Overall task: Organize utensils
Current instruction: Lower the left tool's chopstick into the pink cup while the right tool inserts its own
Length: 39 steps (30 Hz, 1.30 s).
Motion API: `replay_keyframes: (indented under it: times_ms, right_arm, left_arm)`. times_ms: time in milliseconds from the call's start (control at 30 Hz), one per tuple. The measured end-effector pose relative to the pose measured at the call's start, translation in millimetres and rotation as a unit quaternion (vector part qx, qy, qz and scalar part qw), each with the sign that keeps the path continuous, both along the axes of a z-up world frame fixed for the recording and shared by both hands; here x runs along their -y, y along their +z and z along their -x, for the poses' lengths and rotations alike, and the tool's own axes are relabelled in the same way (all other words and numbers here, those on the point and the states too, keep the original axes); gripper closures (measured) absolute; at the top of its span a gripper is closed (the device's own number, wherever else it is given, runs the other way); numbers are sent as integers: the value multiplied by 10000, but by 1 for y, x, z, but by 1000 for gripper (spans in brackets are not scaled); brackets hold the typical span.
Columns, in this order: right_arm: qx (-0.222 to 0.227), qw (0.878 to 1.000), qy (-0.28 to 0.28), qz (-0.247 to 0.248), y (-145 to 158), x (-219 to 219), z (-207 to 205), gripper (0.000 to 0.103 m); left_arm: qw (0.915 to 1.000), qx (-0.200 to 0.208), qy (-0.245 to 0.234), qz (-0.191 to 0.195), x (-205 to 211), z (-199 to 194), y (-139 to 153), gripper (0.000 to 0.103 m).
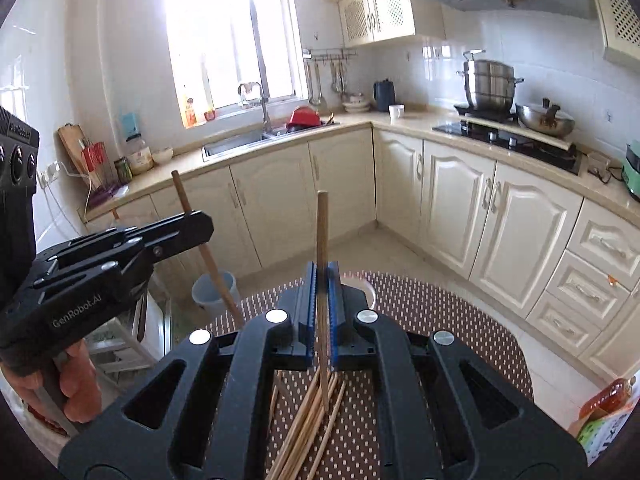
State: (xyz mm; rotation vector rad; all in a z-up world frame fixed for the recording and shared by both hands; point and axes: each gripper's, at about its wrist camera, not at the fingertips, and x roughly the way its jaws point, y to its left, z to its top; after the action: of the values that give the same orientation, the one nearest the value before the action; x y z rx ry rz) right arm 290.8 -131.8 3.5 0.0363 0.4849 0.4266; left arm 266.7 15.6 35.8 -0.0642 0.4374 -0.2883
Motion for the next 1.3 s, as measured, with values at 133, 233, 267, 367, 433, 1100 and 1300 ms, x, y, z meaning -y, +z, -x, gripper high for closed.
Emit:
replay_keyframes:
  times_ms: [133, 233, 267, 367, 433, 1100, 1300]
  right_arm:
    - [226, 9997, -81, -76, 14, -3, -10, 97]
    - [408, 9989, -144, -172, 25, -4, -18, 97]
    - [499, 9984, -194, -191, 29, -3, -21, 97]
    - [685, 9968, -312, -258, 37, -7, -24, 97]
    - [793, 9956, -408, -291, 39, -7, -29, 97]
    - [309, 9977, -572, -201, -10, -7, -63, 97]
    - [182, 9980, -582, -177, -17, -9, -63, 97]
  left_arm:
    - [9995, 241, 130, 157, 2, -15, 18, 97]
    - [9982, 417, 242, 355, -2, -23, 30, 97]
    - [9975, 483, 305, 420, -4, -26, 33, 97]
    - [9949, 692, 518, 522, -7, -38, 39, 97]
    - [9932, 792, 647, 563, -8, -45, 37, 97]
    - [9981, 11, 574, 212, -8, -92, -39, 82]
    - [9977, 33, 678, 60, -12, -87, -41, 61]
